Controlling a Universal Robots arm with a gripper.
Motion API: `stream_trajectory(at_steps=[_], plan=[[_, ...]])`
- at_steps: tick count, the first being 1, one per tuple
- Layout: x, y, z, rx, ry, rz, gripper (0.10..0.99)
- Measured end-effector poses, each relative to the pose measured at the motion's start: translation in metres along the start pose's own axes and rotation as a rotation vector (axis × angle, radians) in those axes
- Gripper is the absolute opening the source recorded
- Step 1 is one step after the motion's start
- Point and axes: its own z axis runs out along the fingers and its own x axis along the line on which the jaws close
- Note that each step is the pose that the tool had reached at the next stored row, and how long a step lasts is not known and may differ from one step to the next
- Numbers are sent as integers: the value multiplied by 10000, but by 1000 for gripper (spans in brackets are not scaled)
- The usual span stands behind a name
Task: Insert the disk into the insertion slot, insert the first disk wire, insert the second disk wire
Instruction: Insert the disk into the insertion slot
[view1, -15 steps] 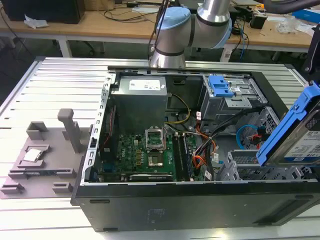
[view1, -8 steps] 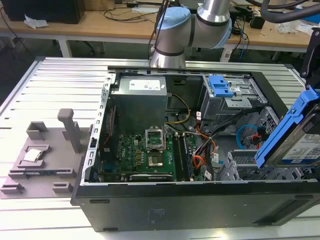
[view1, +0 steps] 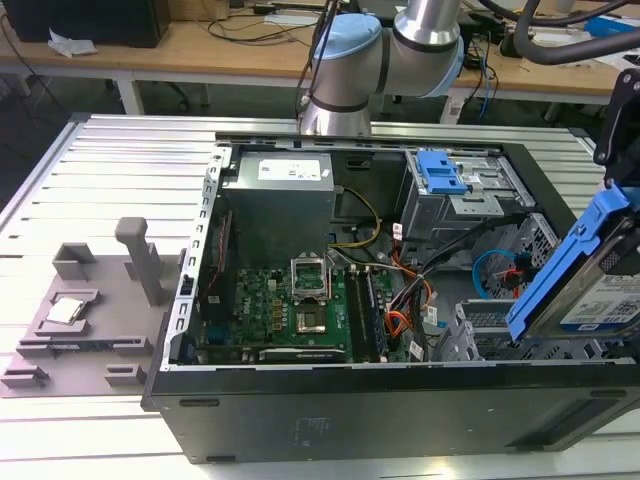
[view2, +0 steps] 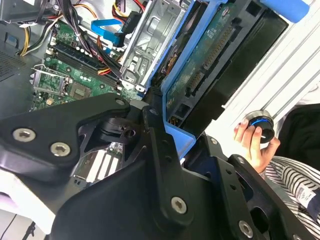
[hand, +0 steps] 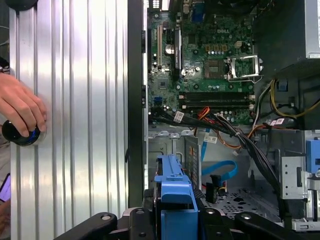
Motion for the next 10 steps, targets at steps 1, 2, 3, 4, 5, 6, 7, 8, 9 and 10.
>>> stream_trajectory(at_steps=[1, 2, 3, 4, 5, 6, 7, 8, 9, 10], plan=[[0, 0, 6, 0, 0, -1, 369], [0, -1, 15, 0, 0, 0, 369], [0, -1, 21, 0, 0, -1, 369], [0, -1, 30, 0, -1, -1, 369], [0, -1, 35, 0, 0, 0, 369], [0, -2, 39, 0, 0, -1, 369], [0, -2, 45, 0, 0, 0, 369], [0, -2, 48, 0, 0, 0, 369], [0, -2, 51, 0, 0, 0, 369], [0, 2, 56, 0, -1, 0, 369]])
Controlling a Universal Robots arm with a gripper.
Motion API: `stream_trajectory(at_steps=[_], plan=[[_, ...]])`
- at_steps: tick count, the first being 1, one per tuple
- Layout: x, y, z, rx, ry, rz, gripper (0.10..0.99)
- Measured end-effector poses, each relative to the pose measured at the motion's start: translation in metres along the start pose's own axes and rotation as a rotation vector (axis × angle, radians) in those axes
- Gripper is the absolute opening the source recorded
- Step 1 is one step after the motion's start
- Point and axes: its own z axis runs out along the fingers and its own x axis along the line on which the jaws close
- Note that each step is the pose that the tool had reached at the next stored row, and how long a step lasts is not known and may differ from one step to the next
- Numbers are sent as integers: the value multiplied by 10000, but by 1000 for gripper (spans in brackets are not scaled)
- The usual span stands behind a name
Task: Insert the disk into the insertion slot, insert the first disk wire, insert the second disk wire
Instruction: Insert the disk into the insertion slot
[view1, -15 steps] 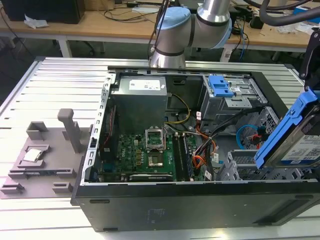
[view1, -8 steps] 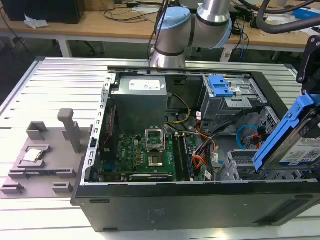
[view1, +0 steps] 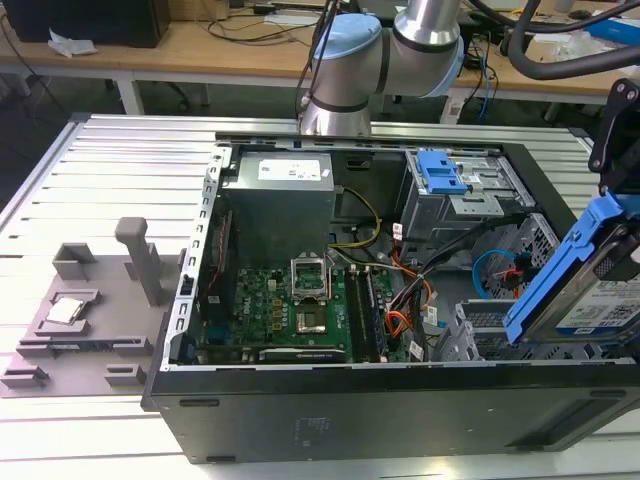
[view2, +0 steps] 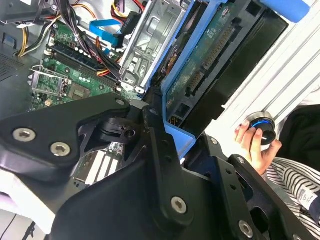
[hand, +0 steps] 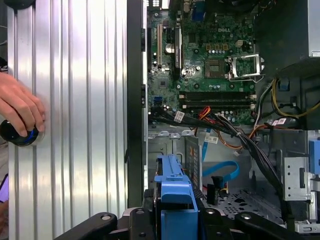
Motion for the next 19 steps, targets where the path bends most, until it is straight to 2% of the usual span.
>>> stream_trajectory(at_steps=[12, 19], plan=[[-10, 54, 43, 0, 2, -1, 369], [-104, 56, 52, 0, 1, -1, 369]])
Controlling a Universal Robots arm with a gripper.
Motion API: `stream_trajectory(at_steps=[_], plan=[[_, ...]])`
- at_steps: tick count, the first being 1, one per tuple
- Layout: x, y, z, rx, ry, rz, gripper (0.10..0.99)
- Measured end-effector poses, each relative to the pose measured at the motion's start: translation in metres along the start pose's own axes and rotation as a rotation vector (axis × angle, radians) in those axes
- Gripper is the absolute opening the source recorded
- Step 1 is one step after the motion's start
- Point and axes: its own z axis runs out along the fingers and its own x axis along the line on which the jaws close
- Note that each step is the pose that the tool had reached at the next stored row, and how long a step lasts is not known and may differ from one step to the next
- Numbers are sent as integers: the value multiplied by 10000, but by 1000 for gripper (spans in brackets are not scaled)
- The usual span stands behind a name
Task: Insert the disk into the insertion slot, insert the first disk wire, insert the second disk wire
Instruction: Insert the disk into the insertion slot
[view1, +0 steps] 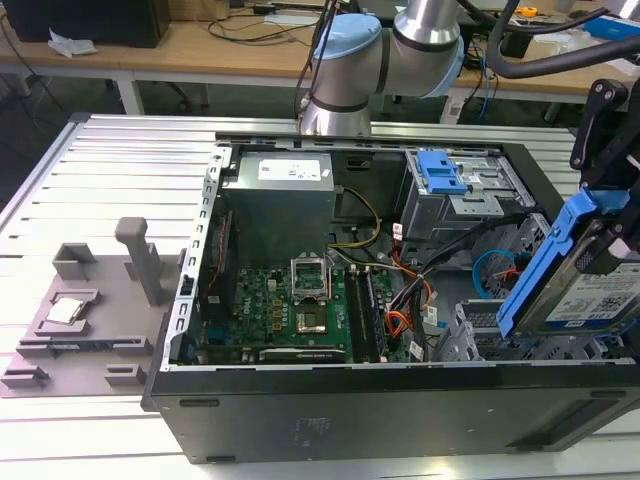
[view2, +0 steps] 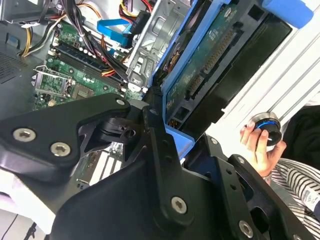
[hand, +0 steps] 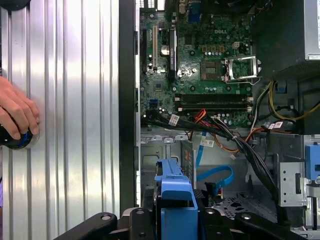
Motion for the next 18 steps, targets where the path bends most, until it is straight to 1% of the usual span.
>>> stream_trajectory(at_steps=[1, 2, 4, 6, 11, 15, 18], plan=[[-8, 0, 0, 0, 0, 0, 369], [-23, 21, 1, 0, 0, 2, 369], [-24, 49, 4, -1, -3, 0, 369], [-31, 93, 5, 18, -1, 1, 369], [-115, 116, 5, 19, 0, 1, 369], [-166, 164, 23, 19, 1, 0, 369], [-181, 190, 44, 19, 0, 0, 369]])
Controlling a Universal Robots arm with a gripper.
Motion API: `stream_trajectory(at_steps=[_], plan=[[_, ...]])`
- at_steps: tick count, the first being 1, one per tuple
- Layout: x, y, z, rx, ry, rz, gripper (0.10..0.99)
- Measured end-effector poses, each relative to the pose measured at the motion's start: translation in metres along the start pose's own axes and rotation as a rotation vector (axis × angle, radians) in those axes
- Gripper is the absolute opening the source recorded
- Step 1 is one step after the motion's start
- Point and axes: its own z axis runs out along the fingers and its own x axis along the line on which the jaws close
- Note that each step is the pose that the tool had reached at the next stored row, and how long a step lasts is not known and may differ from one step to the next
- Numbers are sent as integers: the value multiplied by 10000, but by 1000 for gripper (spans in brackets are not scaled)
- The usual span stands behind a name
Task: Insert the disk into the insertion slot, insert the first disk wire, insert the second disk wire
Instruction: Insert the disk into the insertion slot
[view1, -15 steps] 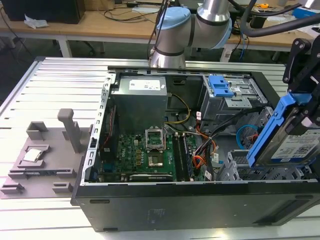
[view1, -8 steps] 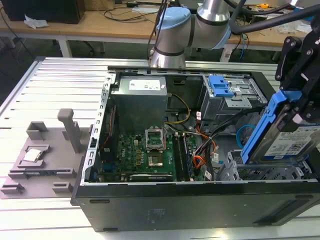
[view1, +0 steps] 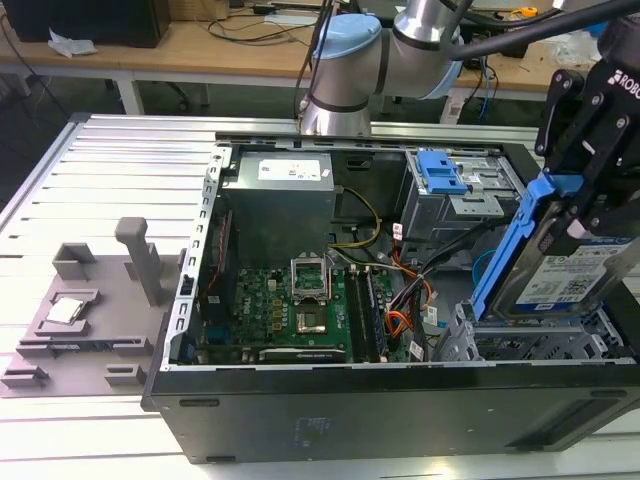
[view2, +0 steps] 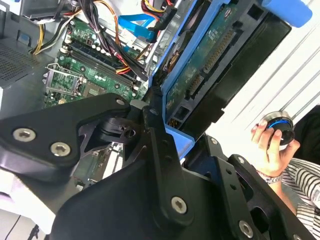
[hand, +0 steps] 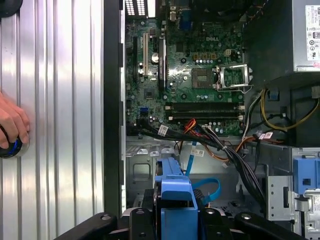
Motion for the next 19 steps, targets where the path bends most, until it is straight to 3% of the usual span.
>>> stream_trajectory(at_steps=[10, 19], plan=[[-40, 21, 95, 1, 0, 0, 369], [-40, 16, 235, 1, 2, 0, 369]])
